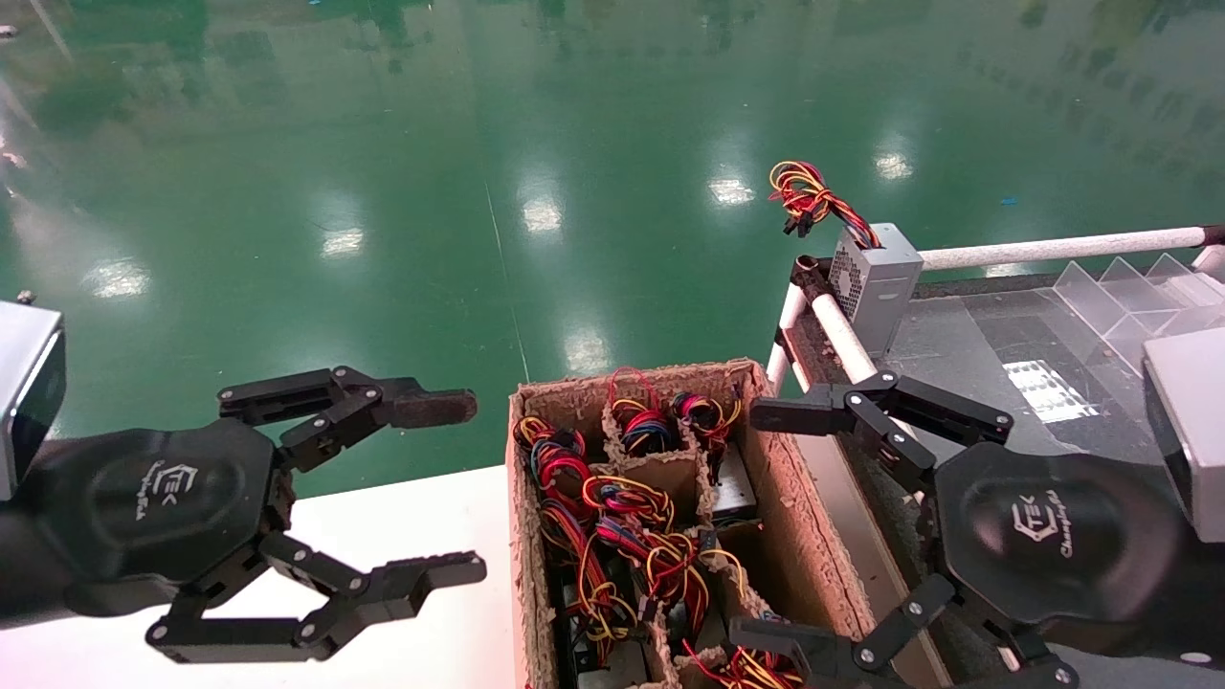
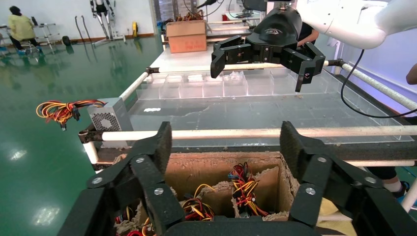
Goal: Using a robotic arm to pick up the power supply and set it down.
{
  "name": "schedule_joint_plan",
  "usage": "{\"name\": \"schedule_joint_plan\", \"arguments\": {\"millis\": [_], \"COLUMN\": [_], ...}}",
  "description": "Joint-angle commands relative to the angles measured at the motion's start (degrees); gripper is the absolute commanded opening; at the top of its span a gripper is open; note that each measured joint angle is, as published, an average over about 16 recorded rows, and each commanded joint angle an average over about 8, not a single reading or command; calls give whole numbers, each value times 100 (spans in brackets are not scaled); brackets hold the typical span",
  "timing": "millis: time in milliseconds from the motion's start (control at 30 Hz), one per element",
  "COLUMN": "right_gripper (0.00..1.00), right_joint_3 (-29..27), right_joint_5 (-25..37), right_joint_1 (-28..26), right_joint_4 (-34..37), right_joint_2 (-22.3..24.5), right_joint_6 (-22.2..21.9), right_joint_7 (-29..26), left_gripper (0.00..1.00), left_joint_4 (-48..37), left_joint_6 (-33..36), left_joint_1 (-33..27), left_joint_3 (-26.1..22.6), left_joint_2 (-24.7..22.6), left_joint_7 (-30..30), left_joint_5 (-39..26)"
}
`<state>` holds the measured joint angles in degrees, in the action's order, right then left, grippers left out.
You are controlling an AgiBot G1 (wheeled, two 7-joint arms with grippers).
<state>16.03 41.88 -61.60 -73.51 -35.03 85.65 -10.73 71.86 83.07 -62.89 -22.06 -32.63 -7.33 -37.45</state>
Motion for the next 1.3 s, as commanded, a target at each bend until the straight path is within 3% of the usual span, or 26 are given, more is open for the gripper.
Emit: {"name": "schedule_joint_plan", "arguments": {"millis": [33, 967, 1000, 1233, 1267, 1300], "right_gripper": [100, 100, 100, 100, 100, 100], "right_joint_3": [0, 0, 0, 0, 0, 0], "right_joint_5": [0, 0, 0, 0, 0, 0], "right_joint_1": [0, 0, 0, 0, 0, 0], "right_joint_4": [0, 0, 0, 0, 0, 0], "right_joint_2": [0, 0, 0, 0, 0, 0], "right_joint_6": [0, 0, 0, 0, 0, 0], "right_joint_7": [0, 0, 0, 0, 0, 0], "left_gripper": [0, 0, 6, 94, 100, 100], "left_joint_4": [0, 0, 0, 0, 0, 0], "left_joint_6": [0, 0, 0, 0, 0, 0], "left_joint_1": [0, 0, 0, 0, 0, 0], "left_joint_3": [0, 0, 0, 0, 0, 0], "left_joint_2": [0, 0, 0, 0, 0, 0], "left_joint_7": [0, 0, 0, 0, 0, 0], "left_joint_5": [0, 0, 0, 0, 0, 0]}}
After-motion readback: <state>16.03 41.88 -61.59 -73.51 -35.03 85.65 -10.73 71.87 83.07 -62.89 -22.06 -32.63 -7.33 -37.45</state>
